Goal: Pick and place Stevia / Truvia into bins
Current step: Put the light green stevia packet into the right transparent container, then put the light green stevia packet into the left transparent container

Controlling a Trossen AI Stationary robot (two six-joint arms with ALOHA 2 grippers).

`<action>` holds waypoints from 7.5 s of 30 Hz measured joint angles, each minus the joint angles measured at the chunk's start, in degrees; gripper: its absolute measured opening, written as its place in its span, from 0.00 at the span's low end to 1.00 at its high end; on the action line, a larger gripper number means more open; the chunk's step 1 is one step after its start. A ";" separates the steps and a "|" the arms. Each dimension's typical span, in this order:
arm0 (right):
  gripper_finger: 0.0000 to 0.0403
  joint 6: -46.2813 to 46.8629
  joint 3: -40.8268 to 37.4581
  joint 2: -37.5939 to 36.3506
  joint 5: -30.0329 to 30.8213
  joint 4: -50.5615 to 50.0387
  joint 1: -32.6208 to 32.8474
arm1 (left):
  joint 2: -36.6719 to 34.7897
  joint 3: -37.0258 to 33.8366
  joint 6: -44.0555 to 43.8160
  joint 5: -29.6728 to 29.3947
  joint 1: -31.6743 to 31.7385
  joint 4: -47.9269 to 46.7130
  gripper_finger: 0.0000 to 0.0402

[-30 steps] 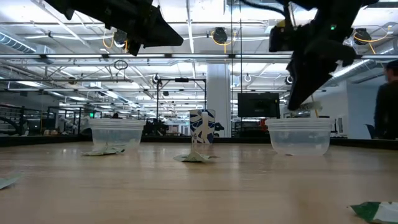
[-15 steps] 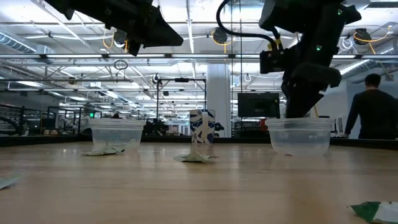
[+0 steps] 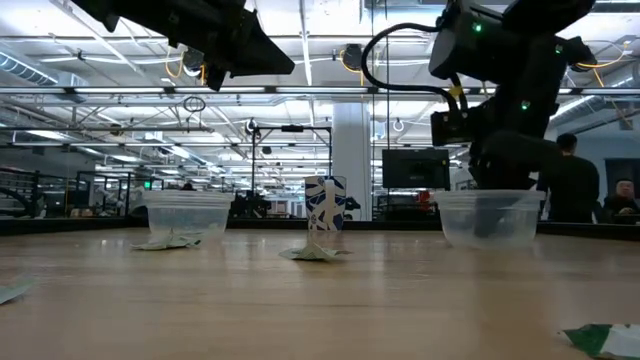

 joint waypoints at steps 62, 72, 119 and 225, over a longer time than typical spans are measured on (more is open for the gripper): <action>0.28 -20.73 -10.66 -9.88 -8.37 49.36 9.57 | 4.97 0.00 -18.48 11.92 -18.51 -10.66 0.08; 0.32 -23.81 -10.73 -5.00 -8.46 59.19 8.74 | 7.97 0.00 -26.35 8.42 -23.98 -12.14 0.08; 0.31 -24.00 -10.73 -3.78 -8.40 57.18 8.33 | 20.78 4.22 -34.55 -8.76 -24.03 -38.80 0.23; 0.31 -23.76 -10.73 -3.78 -8.40 55.93 8.35 | 25.92 22.10 -24.96 7.12 -2.75 -74.86 0.16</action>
